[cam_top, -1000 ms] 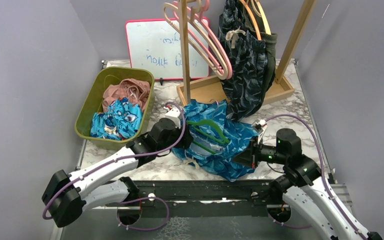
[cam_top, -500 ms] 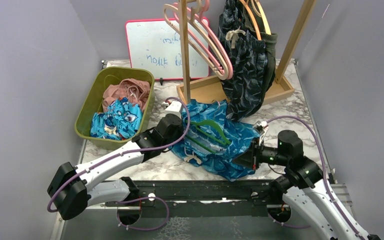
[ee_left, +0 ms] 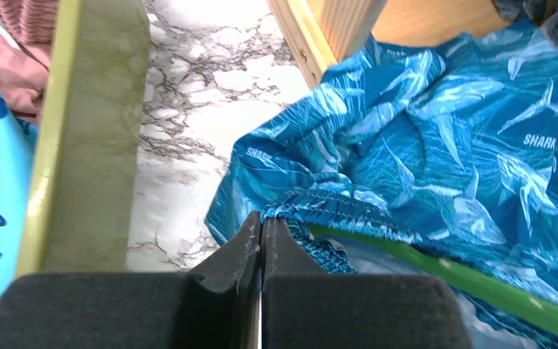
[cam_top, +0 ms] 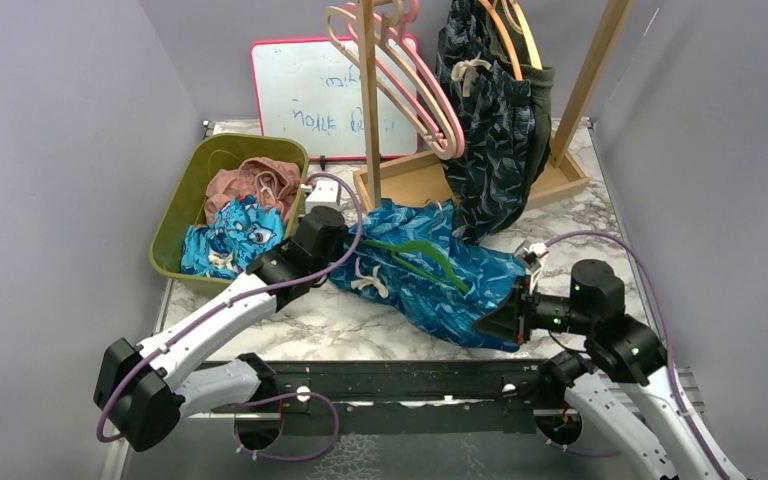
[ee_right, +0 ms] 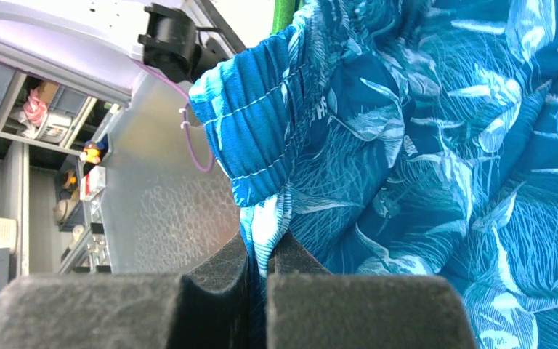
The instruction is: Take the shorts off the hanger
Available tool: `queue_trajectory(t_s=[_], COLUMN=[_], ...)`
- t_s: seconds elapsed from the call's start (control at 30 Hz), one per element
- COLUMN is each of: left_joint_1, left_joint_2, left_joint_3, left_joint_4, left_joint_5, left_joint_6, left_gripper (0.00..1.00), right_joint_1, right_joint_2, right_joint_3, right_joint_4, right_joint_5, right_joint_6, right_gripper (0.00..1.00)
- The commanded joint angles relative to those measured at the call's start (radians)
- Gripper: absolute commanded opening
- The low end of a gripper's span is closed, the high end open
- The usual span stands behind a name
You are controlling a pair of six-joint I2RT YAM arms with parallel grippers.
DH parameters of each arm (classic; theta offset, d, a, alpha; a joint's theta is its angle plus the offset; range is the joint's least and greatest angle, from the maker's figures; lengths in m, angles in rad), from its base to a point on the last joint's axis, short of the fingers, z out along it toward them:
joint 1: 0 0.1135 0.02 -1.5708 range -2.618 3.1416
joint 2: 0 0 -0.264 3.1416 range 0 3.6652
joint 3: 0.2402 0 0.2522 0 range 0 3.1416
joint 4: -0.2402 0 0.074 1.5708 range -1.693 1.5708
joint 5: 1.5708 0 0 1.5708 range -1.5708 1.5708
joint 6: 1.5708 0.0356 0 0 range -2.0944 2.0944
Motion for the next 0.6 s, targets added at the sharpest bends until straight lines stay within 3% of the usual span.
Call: queue_trajectory(t_s=[0.0,0.17,0.4,0.57], left_joint_1=[0.097,0.111,0.148,0.189], left_joint_2=[-0.019,-0.035,-0.056,-0.057], left_joint_3=[0.024,-0.007,-0.047,-0.059], left_joint_4=[-0.026,-0.022,-0.023,-0.018], left_joint_5=[-0.001,0.025,0.025,0.081], left_joint_6=[0.049,0.034,0.027,0.026], left_gripper=[0.0,0.0,0.0,0.0], right_joint_1=[0.001,0.001,0.001,0.001], right_joint_2=[-0.058,-0.115,-0.168,-0.228], right_joint_3=[0.101,0.088,0.077,0.091], right_joint_4=[-0.075,-0.068,-0.003,-0.018], right_joint_5=[-0.066,-0.048,-0.248,-0.147], right_joint_6=[-0.057,-0.051,-0.068,-0.08], right_gripper=[0.01,0.01,0.01,0.01])
